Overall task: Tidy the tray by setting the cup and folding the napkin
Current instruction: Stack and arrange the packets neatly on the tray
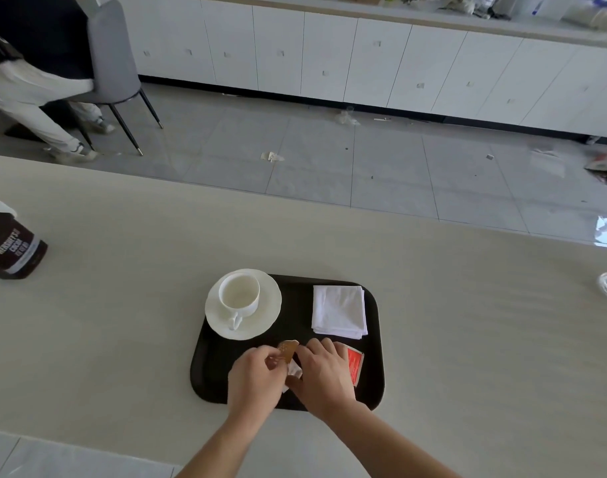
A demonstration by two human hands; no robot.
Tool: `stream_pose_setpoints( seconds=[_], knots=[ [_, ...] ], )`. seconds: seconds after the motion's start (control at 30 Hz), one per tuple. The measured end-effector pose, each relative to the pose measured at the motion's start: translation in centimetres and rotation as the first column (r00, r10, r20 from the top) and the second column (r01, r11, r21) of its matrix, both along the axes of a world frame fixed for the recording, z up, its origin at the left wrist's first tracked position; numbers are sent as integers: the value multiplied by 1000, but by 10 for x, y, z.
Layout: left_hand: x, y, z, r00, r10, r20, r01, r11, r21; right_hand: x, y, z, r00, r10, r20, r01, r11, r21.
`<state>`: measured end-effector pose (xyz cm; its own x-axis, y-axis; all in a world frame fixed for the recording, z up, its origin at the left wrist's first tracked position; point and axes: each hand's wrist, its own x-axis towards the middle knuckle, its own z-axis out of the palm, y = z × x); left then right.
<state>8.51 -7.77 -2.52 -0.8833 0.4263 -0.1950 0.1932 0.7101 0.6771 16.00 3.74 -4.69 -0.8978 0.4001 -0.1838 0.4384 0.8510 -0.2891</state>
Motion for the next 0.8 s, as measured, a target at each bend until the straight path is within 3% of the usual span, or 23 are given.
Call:
stream_pose_setpoints(
  seconds=[0.2,0.37,0.53,0.8],
  knots=[
    [-1,-17,-20,978,-175,-118,147,966,-213,-7,-3,0,998,-66,8,66,997,-43],
    [2,-14,-16,984,-154,-91,137,976,-168,-4,4,6,997,74,20,-72,995,-64],
    [-5,-14,-18,992,-92,-89,83,992,-98,10,15,9,995,-15,-99,8,998,-69],
    [-3,-2,-18,993,-116,-21,113,985,-127,46,46,5,993,114,-11,-114,993,-12]
  ],
)
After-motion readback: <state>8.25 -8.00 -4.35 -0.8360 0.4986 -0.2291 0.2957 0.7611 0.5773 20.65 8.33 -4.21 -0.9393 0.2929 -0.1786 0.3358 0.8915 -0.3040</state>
